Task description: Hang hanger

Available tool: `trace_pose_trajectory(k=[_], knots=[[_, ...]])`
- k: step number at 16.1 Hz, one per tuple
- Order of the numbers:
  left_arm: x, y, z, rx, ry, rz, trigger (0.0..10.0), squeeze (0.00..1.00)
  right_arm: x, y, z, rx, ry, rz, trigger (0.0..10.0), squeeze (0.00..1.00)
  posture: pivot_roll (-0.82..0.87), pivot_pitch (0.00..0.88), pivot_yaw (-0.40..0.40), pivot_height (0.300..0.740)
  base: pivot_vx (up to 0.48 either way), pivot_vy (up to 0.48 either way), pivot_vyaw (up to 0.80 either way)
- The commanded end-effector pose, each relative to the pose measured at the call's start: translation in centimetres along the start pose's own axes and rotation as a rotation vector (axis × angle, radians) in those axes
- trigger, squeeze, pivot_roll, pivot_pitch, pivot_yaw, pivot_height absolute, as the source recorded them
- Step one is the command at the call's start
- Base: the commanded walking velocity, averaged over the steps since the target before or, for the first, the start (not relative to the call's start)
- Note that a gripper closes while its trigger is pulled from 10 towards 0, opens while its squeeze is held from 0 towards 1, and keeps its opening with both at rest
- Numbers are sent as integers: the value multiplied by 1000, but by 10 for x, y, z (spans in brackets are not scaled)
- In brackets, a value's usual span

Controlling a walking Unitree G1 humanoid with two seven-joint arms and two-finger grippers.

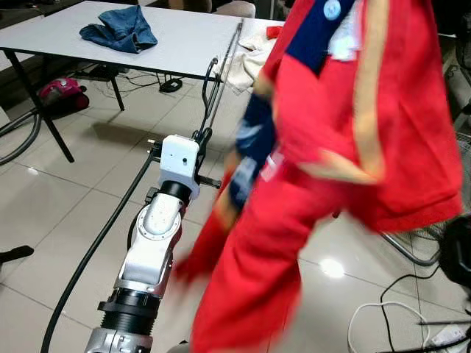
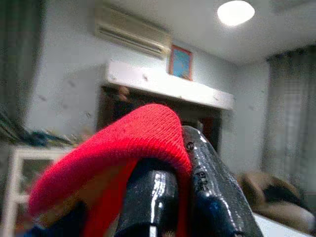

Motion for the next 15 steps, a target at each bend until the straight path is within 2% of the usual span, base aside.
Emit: trace_pose_trajectory(k=[1, 2, 3, 6, 7, 8, 10, 12, 14, 15], knots=[[3, 1, -6, 9, 12, 0, 10000, 0, -7, -15, 17, -17, -74, -55, 0, 0, -123, 0, -4, 740, 0, 0, 0], [4, 1, -7, 14, 16, 0, 10000, 0, -12, -30, 23, -26, -104, -105, 0, 0, -121, 0, -4, 740, 0, 0, 0], [6, -1, -14, 37, 25, -11, 10000, 0, -32, -86, 35, -34, -174, -289, 0, 0, -116, 0, -1, 740, 0, 0, 0], [10, -2, -24, 75, 32, -26, 10000, 0, -72, -168, 29, 8, -217, -560, 0, 0, -114, 0, 4, 740, 0, 0, 0], [10, -2, -25, 79, 33, -27, 10000, 0, -78, -179, 28, 15, -225, -592, 0, 0, -114, 0, 4, 740, 0, 0, 0], [13, -1, -28, 86, 35, -29, 10000, 0, -93, -207, 27, 26, -247, -676, 0, 0, -114, 0, 4, 740, 0, 0, 0], [14, -2, -31, 95, 33, -32, 10000, 0, -113, -235, 23, 50, -263, -755, 0, 0, -112, 0, 4, 740, 0, 0, 0], [13, -5, -29, 99, 25, -44, 10000, 0, -124, -249, 20, 24, -255, -791, 0, 0, -114, 0, 4, 740, 0, 0, 0], [4, -27, -23, 65, 34, -133, 10000, 0, -147, -273, 25, 69, -393, -781, 0, 0, -112, 0, -2, 740, 0, 0, 0], [-3, -40, -20, 39, 52, -189, 10000, 0, -174, -287, 30, 30, -520, -794, 0, 0, -109, 0, -3, 740, 0, 0, 0]])
Point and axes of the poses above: a point about 5 cm out from each wrist's last joint towards the gripper, its own x axis pointing out of the wrist towards the gripper, its own y axis along the axis of the wrist's last joint, z = x × y, the point moved 2 cm from there along x, pointing out of the wrist towards the gripper, and after that the axes turned 6 degrees about x, right-handed, at the moved point
